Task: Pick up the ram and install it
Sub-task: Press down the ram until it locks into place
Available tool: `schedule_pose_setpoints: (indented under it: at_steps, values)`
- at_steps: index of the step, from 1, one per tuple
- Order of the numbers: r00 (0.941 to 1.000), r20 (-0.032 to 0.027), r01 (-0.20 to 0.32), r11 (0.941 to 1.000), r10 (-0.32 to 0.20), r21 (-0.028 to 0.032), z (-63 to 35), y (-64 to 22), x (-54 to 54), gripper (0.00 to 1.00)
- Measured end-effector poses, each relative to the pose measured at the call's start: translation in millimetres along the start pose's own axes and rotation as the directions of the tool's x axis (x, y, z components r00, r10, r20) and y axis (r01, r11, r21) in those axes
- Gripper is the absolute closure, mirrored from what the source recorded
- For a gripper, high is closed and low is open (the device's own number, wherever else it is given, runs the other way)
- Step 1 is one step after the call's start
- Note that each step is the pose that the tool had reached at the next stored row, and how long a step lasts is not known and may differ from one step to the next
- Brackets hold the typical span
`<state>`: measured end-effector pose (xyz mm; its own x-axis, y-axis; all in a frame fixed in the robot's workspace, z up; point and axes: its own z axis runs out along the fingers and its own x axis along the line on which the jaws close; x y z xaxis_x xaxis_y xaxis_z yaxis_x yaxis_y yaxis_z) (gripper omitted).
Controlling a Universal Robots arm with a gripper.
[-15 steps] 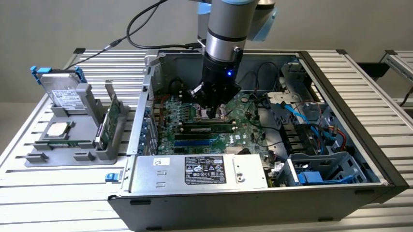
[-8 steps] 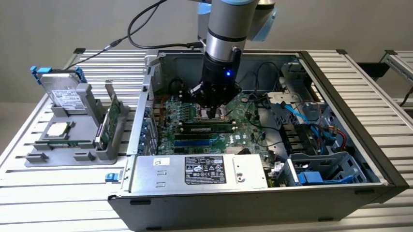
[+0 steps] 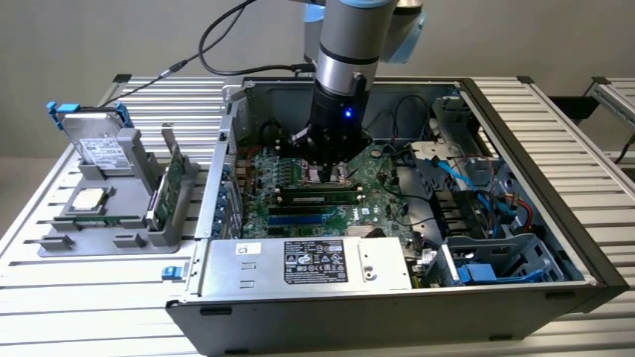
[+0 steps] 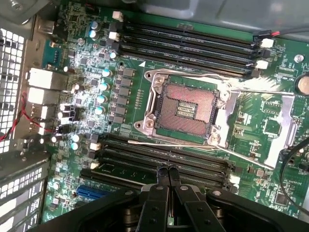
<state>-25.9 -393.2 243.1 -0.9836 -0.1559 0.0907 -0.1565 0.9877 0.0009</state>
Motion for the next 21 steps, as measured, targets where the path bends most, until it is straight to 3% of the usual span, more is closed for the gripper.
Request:
schedule_pose_setpoints:
  at_steps: [7,16,18,21]
  values:
    - [0.9961,-0.0001,-0.088,0.9961,0.088,-0.0025,0.2,0.0,0.0,0.9]
    - [0.9789,0.0001,-0.204,0.9789,0.204,-0.0105,0.3,0.0,0.0,0.9]
    - [0.9748,0.0034,-0.223,0.9748,0.223,-0.0127,0.4,0.0,-0.1,0.9]
    - [0.9746,0.0042,-0.224,0.9746,0.224,-0.0132,0.4,0.0,-0.1,0.9]
